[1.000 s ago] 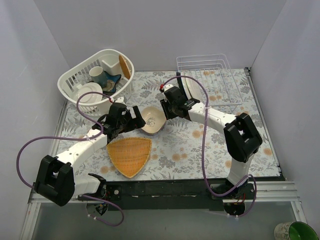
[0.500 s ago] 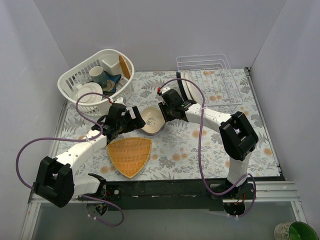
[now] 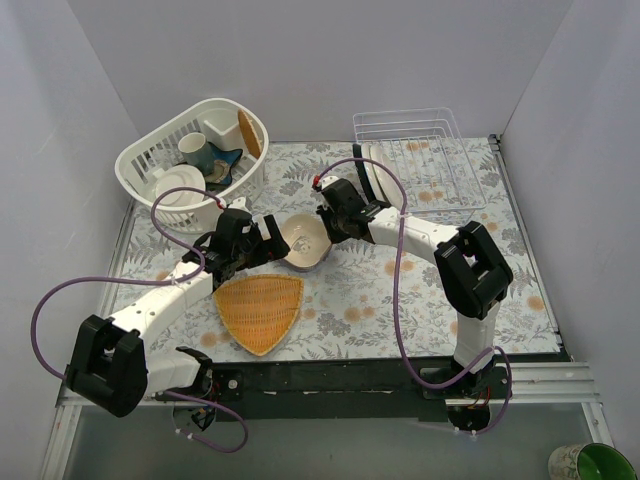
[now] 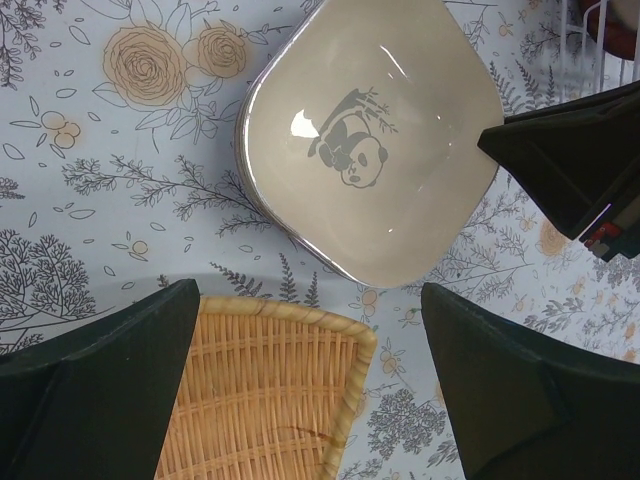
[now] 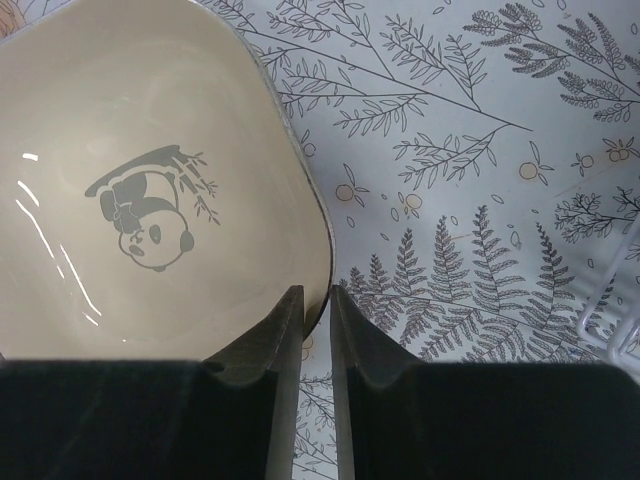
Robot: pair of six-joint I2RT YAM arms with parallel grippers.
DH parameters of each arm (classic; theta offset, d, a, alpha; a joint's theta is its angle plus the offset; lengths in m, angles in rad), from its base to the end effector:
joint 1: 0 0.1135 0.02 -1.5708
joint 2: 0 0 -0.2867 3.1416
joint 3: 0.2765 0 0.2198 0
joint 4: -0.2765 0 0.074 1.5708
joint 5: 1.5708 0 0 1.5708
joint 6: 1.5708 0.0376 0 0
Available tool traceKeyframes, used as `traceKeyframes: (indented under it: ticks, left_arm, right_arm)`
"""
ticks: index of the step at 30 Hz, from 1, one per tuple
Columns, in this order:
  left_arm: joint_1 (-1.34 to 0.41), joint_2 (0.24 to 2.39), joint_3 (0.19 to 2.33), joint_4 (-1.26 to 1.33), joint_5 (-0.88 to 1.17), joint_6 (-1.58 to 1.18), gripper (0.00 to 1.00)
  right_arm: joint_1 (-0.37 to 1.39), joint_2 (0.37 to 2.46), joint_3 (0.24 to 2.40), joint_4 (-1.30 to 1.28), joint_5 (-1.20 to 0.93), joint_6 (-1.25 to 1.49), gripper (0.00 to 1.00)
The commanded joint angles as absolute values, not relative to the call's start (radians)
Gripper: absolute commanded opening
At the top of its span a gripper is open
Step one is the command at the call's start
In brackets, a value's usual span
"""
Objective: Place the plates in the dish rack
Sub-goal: Pick up the plate at the center of the board.
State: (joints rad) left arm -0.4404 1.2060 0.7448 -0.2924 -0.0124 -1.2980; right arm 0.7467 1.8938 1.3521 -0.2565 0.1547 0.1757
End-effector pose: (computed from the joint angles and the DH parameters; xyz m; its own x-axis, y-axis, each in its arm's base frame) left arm 0.1948 -0.0913 0.2646 -0.5694 -0.7962 -0.2046 -0.4834 0.5257 -0.7000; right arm 0.2980 0.2679 0.2482 -0.6210 -0.3394 -0.7065 -0.4912 0.8710 0.0134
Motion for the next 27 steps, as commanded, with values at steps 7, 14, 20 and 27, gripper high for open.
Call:
traceKeyframes:
  ticks: [7,14,20,27]
  left_arm:
    - [-0.434,1.164,0.723,-0.290,-0.018,-1.304,0.93]
    - [-0.434,1.164,0.718,-0.285,-0.014,-1.310,0.93]
    - [-0.434,1.157,0.715,-0.285,-0.015,-1.312,0.93]
    - [-0.434,1.147,0.706,-0.285,-0.014,-1.316,0.93]
  right_arm:
    - [0.752,1.852,1.368,-0.195,0.164,0.169,0.21]
    - [0.752,1.806,1.384,-0.195,0.155,0.178,0.20]
    - [0.752,1.775,1.411,-0.209,0.155,0.186,0.19]
    - [0.750,1.747,1.440,-0.224,0.161,0.193,0.18]
